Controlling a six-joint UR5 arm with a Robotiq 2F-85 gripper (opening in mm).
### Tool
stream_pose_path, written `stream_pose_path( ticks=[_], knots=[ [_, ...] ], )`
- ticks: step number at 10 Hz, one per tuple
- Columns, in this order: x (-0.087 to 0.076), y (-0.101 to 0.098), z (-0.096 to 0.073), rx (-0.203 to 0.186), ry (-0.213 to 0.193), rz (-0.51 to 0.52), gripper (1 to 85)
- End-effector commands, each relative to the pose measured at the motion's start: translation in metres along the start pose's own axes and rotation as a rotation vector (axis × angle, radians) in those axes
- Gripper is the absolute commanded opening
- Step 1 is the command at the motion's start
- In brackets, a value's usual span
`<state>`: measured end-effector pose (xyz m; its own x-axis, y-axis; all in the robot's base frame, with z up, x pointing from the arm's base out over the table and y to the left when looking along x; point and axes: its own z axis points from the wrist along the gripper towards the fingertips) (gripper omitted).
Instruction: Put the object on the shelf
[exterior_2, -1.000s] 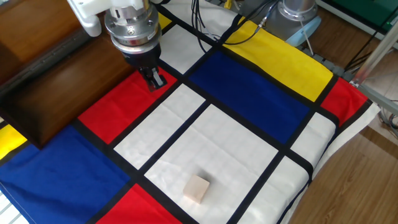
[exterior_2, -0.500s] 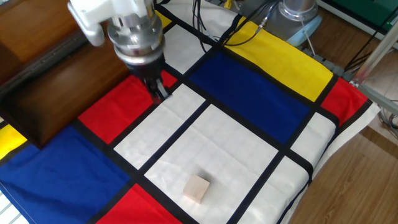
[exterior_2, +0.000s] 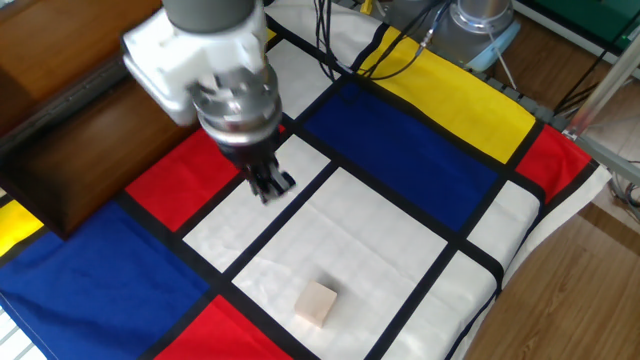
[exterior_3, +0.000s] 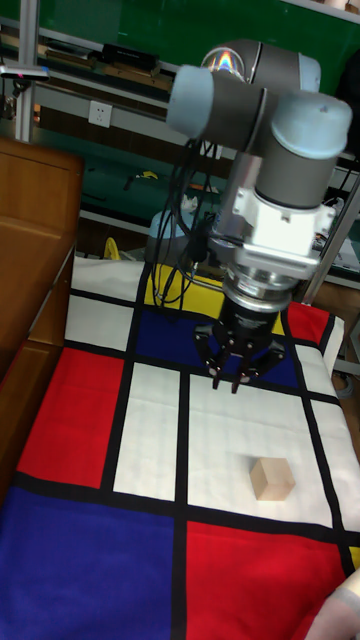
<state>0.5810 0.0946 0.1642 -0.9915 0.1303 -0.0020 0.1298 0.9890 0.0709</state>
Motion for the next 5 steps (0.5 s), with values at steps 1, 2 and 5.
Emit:
stream_pose_path(
  ticks=[1,2,5],
  knots=[
    [-0.003,0.020,0.016,0.002,-0.011,-0.059,30.7],
    [-0.006,0.023,0.023,0.005,-0.027,-0.056,30.7],
    [-0.005,0.036,0.028,-0.012,-0.039,-0.053,31.0]
  ],
)
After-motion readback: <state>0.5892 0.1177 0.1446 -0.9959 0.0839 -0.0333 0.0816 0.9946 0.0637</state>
